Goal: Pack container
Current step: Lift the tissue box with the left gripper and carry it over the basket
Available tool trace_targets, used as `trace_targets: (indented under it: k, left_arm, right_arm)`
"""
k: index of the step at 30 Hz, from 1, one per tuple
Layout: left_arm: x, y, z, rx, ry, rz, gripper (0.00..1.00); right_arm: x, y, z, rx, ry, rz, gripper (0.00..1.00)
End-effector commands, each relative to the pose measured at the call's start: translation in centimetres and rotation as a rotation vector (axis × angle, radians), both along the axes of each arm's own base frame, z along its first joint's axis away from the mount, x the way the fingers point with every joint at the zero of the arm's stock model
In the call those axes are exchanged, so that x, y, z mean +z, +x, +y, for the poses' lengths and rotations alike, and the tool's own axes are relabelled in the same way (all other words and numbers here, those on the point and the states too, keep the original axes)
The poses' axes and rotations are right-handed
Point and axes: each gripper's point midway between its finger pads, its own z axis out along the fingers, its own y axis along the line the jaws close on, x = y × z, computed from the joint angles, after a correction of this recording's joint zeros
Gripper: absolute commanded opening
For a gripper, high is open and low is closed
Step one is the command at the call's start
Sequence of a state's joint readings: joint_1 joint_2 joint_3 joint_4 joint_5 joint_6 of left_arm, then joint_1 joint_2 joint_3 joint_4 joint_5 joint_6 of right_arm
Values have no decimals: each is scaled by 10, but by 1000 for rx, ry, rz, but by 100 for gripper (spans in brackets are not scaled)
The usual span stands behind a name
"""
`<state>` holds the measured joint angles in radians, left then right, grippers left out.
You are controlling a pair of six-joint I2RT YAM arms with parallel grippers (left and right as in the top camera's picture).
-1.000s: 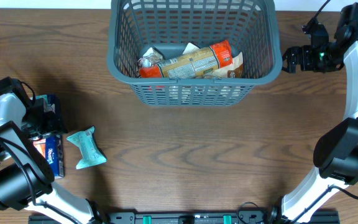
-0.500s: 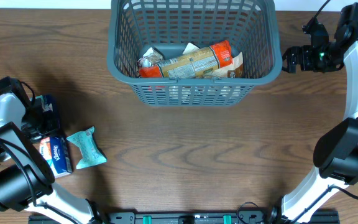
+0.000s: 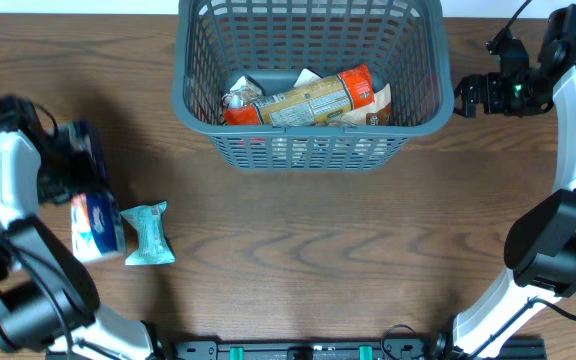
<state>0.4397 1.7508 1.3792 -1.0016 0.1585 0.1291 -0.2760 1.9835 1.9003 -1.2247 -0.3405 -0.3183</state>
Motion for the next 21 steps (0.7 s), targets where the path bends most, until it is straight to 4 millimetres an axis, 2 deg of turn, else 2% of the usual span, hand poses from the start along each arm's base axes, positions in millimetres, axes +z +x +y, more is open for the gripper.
trace_targets:
  k: [1,5,7,12,16,19,21]
  left_arm:
    - [79,30,-10,-41,73,-225,6]
    - [153,48,-36,-127,141,-427,6]
    - [190,54,-56,-191,170,-529,6]
    - [265,58,-111,-354,206,-746,6]
    - [314,58,-167,-579,252,-922,6]
    - [339,58,-216,-814,318,-1055,6]
    - [348,57,-245,-988,390,-1121,6]
  right_arm:
    - [-1,-1,2,14,4,0,99]
    - [-1,-1,3,14,5,2,99]
    - [-1,-1,3,14,5,2,99]
    - [-1,-1,3,14,4,1,99]
    - [-1,-1,3,14,4,1,99]
    - [-1,-1,3,14,4,1,99]
    - [-1,-1,2,14,4,1,99]
